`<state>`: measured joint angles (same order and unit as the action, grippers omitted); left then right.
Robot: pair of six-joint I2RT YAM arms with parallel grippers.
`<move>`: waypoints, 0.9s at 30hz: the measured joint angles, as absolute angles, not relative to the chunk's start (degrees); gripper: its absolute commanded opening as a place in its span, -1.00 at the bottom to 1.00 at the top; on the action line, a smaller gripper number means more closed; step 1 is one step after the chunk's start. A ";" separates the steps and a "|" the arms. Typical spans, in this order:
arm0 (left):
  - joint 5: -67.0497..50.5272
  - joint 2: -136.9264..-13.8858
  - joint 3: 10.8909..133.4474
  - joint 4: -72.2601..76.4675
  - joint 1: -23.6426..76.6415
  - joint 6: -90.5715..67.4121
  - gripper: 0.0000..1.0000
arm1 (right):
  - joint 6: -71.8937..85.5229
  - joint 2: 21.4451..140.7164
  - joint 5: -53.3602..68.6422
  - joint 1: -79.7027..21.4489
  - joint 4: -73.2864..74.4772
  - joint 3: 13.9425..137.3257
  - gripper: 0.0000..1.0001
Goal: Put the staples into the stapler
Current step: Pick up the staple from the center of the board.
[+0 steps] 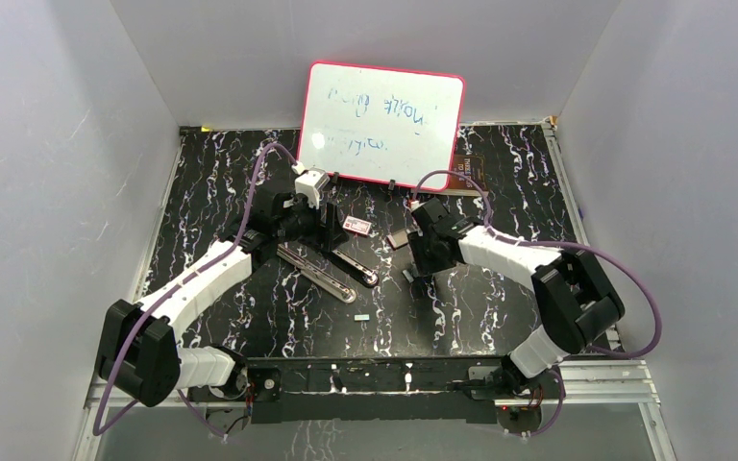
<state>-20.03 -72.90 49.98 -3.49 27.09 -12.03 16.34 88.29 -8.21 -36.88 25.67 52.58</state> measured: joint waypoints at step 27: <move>-20.05 -72.90 49.98 -3.49 27.09 -12.03 0.29 | 16.29 92.42 -9.26 -36.88 24.05 52.58 -0.49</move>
